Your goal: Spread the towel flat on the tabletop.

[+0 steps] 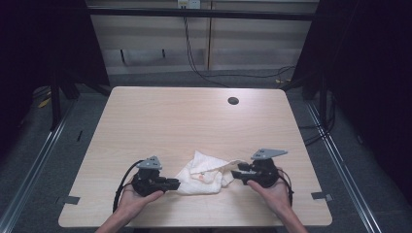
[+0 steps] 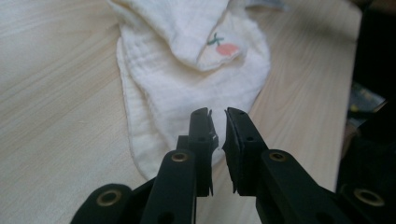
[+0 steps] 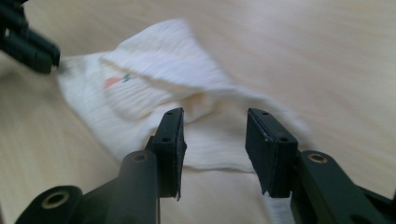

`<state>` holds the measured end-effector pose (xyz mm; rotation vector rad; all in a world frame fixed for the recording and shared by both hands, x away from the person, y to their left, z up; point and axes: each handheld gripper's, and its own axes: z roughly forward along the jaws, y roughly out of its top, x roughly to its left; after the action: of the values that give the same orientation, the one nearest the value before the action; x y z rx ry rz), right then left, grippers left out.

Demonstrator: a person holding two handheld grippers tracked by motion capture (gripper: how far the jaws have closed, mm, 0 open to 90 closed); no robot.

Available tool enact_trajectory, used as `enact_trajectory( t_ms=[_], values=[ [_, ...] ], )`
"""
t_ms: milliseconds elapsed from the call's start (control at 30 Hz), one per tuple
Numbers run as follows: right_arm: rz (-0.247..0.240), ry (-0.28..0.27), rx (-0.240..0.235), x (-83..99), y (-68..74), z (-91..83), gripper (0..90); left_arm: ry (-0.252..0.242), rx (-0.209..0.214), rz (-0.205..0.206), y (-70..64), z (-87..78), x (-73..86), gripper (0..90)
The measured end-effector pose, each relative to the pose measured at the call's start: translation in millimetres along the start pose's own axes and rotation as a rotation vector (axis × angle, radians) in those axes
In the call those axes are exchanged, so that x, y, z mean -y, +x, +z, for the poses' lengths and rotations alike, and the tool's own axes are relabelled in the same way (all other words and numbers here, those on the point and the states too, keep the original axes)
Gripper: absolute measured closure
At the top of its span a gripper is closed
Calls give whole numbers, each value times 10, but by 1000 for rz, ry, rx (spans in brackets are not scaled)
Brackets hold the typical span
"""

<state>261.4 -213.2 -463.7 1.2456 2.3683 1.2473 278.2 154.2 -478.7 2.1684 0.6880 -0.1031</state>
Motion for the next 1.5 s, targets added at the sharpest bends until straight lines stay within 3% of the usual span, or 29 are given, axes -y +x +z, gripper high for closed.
enact_trajectory(
  t_ms=[67, 133, 167, 300, 367, 500, 567, 733, 933, 1000, 1133, 1200, 1233, 1367, 1467, 1500],
  values=[
    [7, -31, 41, -38, -136, -94, 585, 12, -8, 14, -20, 55, -16, 808],
    [27, -49, 62, -72, -294, -133, 581, 3, -29, 61, -53, 65, -14, 795],
    [41, -57, 56, -73, -349, -118, 580, 1, -25, 55, -46, 68, -7, 793],
    [41, -43, 51, -23, -468, 19, 565, 43, -106, 22, 93, 124, 53, 780],
    [46, -48, 36, 0, -511, 59, 550, 40, -88, 6, 154, 116, 70, 769],
    [33, -28, -1, 30, -478, 121, 540, 38, -130, 34, 175, 119, 57, 743],
    [9, -15, -2, 45, -455, 171, 560, 32, -140, 41, 214, 138, 38, 743],
    [11, 24, -13, 118, -423, 246, 580, 48, -157, 41, 321, 164, -43, 737],
    [-1, -3, -25, 135, -371, 215, 732, 29, -183, 23, 480, 180, -104, 736],
    [6, -28, -30, 120, -336, 175, 789, 20, -219, 27, 492, 201, -124, 718],
    [8, -47, -25, 115, -284, 116, 846, -20, -202, -5, 437, 193, -153, 651],
    [15, -56, -14, 110, -288, 98, 850, -65, -205, -24, 327, 160, -204, 552],
    [29, -58, -10, 109, -299, 93, 852, -70, -203, -13, 284, 155, -218, 530],
    [46, -47, 12, 120, -331, 100, 853, -103, -125, 17, 38, 232, -278, 563],
    [47, -44, 19, 122, -333, 105, 852, -77, -87, 32, -55, 334, -285, 611],
    [41, -34, 29, 126, -331, 110, 852, -74, -93, 29, -62, 358, -281, 616]
  ],
)
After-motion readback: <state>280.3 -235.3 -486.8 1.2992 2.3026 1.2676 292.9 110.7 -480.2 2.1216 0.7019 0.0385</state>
